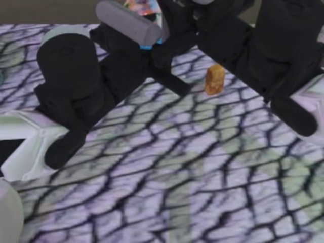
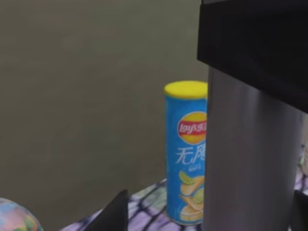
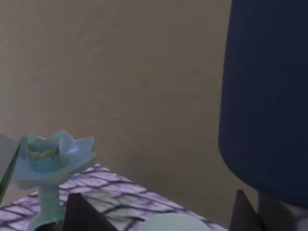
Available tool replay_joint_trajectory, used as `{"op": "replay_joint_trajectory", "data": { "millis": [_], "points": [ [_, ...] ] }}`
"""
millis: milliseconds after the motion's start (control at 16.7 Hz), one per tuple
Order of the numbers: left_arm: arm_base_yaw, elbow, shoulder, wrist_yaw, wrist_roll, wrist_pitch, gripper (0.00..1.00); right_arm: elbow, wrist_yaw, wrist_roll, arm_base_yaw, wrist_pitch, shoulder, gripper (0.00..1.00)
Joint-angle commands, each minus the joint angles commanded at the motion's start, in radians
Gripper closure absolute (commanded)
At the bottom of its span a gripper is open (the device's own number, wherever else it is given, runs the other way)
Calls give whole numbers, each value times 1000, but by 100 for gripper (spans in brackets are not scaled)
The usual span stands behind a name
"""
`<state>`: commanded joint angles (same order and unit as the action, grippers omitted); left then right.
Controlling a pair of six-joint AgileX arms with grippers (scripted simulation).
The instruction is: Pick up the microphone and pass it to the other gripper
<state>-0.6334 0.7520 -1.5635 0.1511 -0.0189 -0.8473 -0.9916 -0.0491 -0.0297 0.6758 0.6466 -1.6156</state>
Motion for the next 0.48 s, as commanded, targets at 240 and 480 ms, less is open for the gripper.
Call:
{"op": "replay_joint_trajectory", "data": {
  "millis": [240,480],
  "points": [
    [23,-12,-6,-29,-18,1,0,-6,11,10,-4,1,12,100],
    [48,-112,111,-18,-19,22,0,41,-38,8,-51,-1,57,100]
  ]
}}
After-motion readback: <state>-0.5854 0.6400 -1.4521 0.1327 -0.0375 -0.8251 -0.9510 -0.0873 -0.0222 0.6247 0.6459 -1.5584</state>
